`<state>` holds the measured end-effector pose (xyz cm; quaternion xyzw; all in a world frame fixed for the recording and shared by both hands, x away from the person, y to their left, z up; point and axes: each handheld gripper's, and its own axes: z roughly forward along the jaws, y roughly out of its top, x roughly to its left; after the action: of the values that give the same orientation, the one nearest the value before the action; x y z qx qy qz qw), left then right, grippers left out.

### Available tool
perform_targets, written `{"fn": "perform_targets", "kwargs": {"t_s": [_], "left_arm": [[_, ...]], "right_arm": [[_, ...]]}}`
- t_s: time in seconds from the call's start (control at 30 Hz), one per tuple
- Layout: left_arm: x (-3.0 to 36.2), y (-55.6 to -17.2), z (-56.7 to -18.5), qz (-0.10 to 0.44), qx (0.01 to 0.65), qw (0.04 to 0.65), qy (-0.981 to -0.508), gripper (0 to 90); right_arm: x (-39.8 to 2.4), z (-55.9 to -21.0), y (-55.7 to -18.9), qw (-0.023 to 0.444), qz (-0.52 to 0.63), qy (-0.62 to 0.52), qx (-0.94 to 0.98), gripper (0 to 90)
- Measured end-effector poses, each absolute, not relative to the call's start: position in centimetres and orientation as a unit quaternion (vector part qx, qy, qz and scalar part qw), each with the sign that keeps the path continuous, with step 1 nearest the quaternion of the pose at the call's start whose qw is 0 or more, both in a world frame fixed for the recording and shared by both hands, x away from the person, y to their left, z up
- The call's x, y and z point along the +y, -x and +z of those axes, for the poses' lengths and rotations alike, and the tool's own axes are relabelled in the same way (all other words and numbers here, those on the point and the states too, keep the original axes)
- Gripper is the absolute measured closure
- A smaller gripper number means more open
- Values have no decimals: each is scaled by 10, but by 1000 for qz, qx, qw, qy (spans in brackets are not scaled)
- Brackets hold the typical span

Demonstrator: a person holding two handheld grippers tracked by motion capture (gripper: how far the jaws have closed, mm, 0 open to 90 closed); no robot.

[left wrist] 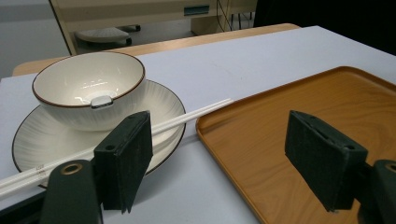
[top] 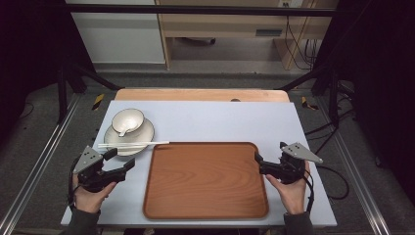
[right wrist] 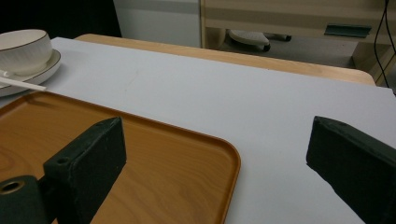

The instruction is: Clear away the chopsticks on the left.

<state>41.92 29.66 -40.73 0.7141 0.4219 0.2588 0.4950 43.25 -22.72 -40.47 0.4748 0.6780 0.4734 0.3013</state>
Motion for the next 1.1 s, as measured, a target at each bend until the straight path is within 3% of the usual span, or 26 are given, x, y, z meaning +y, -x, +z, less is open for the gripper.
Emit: {"fn": "perform_targets", "kwargs": {"t_s": [0.9,1.1], "left_arm": [[309,-470,-402,251,389,461,-757,233],[316,-489,-414,250,402,427,-771,282]], "right_arm": [[-212,-406,-433,288,475,-459,694,56],[-209,-406,-433,286,473,-456,697,63]]}}
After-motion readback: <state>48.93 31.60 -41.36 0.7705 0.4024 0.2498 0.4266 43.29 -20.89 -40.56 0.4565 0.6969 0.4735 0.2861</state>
